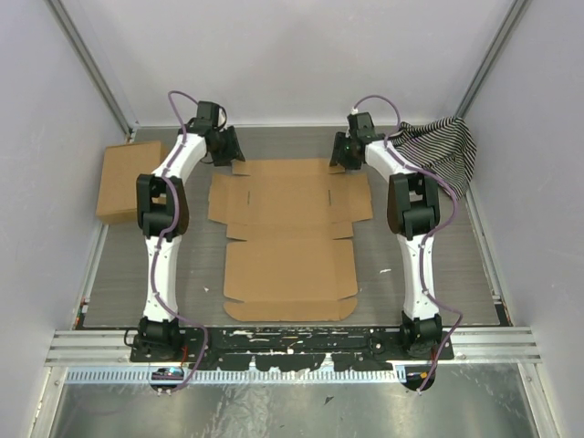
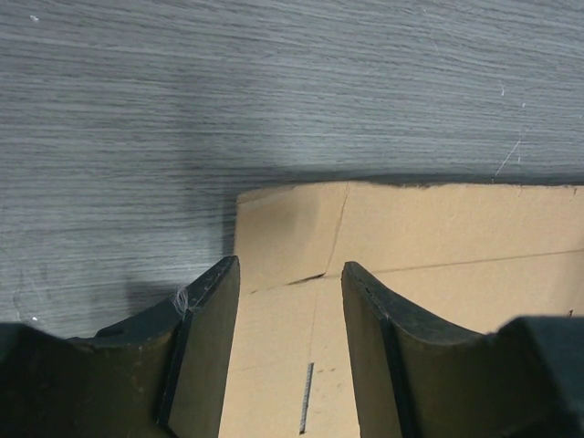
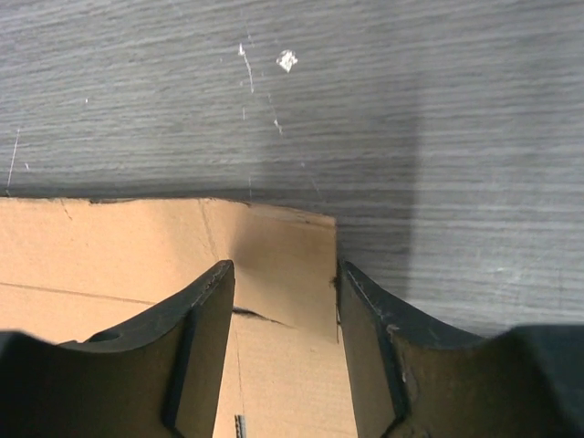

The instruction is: Fold the paper box

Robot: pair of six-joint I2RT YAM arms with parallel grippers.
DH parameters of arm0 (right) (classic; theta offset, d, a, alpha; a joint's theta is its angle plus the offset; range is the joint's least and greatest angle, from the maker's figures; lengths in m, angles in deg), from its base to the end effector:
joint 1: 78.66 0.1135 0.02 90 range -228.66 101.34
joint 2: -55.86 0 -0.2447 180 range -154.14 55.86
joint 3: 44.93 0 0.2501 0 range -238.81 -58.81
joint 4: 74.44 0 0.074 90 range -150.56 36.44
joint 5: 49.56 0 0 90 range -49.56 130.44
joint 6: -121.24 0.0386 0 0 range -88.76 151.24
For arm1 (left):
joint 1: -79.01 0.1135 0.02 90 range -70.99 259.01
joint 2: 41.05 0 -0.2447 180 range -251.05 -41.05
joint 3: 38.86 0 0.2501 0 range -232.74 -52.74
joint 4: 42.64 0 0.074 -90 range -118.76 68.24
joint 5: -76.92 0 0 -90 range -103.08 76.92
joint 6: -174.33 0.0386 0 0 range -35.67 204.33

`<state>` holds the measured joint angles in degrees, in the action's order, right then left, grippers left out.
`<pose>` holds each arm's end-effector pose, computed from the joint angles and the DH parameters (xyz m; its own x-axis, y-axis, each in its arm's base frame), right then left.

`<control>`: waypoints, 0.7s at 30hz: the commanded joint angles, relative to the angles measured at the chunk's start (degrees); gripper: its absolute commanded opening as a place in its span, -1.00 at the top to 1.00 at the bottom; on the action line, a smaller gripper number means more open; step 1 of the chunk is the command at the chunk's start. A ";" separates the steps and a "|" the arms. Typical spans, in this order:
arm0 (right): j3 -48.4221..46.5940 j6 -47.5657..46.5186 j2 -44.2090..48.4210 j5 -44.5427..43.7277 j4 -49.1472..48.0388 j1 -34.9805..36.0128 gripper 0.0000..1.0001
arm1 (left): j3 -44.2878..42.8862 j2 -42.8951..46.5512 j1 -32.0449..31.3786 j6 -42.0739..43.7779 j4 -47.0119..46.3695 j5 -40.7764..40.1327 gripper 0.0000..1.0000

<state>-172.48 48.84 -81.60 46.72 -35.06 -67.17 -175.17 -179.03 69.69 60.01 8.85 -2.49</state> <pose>0.5087 0.1077 0.1507 -0.7891 0.1463 -0.5966 -0.0308 0.9606 0.2763 0.5109 -0.0910 0.1804 -0.8300 -0.2740 -0.4858 -0.0811 0.9210 -0.3810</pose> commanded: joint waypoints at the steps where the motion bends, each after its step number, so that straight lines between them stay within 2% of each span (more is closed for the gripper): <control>1: 1.94 0.40 4.42 1.22 1.22 1.40 -0.03 | -2.76 -1.74 -0.08 -0.47 0.01 0.40 -0.11; 4: 2.13 0.33 4.95 0.38 1.29 1.72 0.06 | -3.62 -2.55 -0.08 -0.52 0.41 0.39 -0.11; 8: 1.85 0.33 5.28 -0.24 1.61 1.82 0.43 | -4.67 -3.18 -0.08 -0.32 1.96 0.27 -0.09; 14: 2.33 0.42 6.18 -3.11 2.18 1.85 0.76 | -3.23 -1.06 -0.05 0.45 6.11 -4.37 -0.07; 17: 2.72 0.05 6.76 -3.38 2.15 1.87 0.87 | -0.28 0.87 -0.05 0.82 4.98 -5.52 -0.08; 21: 3.25 -0.38 7.46 -3.67 2.26 1.82 0.90 | -0.41 0.47 -0.21 0.94 5.31 -5.50 -0.08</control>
<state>-170.27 49.59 -77.87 45.34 -34.73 -65.18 -176.20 -181.23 69.69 60.27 13.33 -6.67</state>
